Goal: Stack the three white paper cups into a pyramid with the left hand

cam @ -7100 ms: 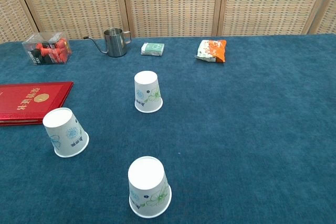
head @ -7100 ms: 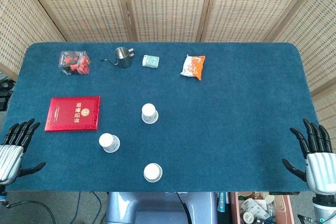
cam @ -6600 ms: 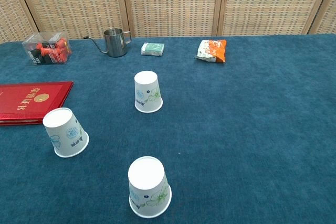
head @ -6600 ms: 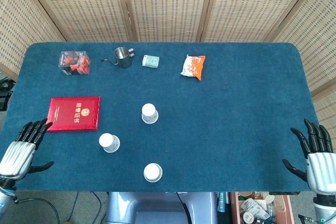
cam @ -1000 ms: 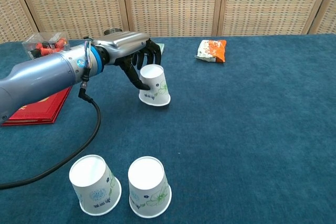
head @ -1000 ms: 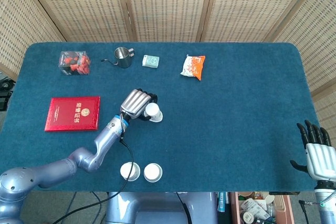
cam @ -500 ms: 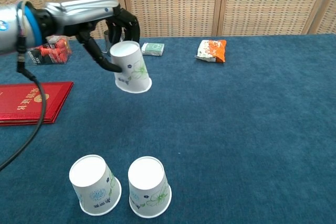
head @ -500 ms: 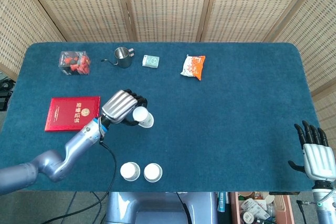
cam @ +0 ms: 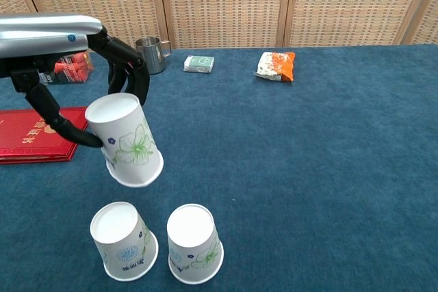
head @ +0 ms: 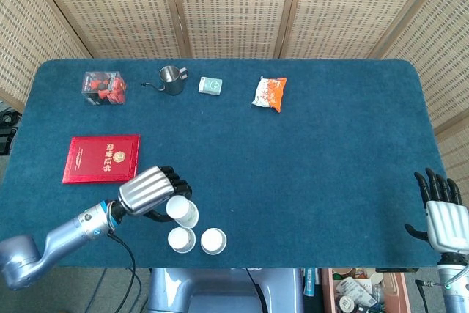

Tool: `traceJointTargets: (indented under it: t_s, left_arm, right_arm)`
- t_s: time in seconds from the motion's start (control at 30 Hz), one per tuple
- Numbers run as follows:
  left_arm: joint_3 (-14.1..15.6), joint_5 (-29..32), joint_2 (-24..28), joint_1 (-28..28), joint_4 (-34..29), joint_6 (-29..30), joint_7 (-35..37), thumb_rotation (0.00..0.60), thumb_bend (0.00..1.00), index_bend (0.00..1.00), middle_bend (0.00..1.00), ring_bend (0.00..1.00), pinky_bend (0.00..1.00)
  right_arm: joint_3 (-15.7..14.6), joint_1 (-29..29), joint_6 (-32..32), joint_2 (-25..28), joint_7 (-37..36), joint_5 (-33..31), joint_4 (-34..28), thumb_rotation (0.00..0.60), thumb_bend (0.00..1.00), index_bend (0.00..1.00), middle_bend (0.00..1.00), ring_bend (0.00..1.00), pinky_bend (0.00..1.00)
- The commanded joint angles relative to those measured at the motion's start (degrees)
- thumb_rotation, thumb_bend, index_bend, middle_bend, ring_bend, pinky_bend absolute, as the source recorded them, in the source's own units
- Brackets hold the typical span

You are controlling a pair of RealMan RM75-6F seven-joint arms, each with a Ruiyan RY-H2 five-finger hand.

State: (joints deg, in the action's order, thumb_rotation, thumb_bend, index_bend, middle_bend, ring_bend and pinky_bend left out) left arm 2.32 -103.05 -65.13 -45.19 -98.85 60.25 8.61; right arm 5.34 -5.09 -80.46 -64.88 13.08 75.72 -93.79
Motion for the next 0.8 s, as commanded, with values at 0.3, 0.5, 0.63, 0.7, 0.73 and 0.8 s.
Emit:
traceJointTargets:
  t_s: [0.3,0.5,0.63,0.7,0.73,0.8]
  left_arm:
    - [0.7,-1.7,-2.4,-2.1,-3.0,-3.9,-3.3,0.6,0.18,0.46,0.53,0.5,0.42]
    - [0.6,-1.0,-4.6,-2.2,-3.3,-5.4,-7.3,0.6,0.18,0.46,0.53,0.5,0.42]
    - [0.5,-0.5,-5.5,-2.0,-3.3,-5.6,-9.0,0.6,0.18,0.46,0.53,0.5,0.42]
    - [0.4,-0.3,-5.8,-1.9,-3.2,-5.6,-9.9,0.6,0.18,0.46,0.53,0.5,0.42]
    - [0.4,-0.2,-5.9,-1.8,-3.3,-5.6,-10.3,0.6,0.18,0.46,0.53,0.5,0.42]
    - [0.4,0.0,-6.0,-1.8,-3.4,-5.5,-10.7,0.6,0.18,0.46,0.53,0.5,0.42]
  right_arm:
    - [0.0,0.0,0.0,0.1,-0.3,0.1,0.1,0.6,0.0,0.0,0.0,0.0,0.0]
    - [0.0,0.0,0.1,0.3,-0.7,0.1,0.1,0.6,0.0,0.0,0.0,0.0,0.0]
    - [0.0,0.0,0.1,0.3,-0.7,0.0,0.0,0.6,0.0,0.0,0.0,0.0,0.0]
    - [-0.1,0.0,0.1,0.3,-0.7,0.0,0.0,0.6,0.0,0.0,0.0,0.0,0.0]
    - [-0.1,0.0,0.1,0.3,-0.7,0.0,0.0,0.6,0.0,0.0,0.0,0.0,0.0]
    - [0.0,0.0,0.0,0.3,-0.8,0.1,0.0,0.6,0.0,0.0,0.0,0.0,0.0]
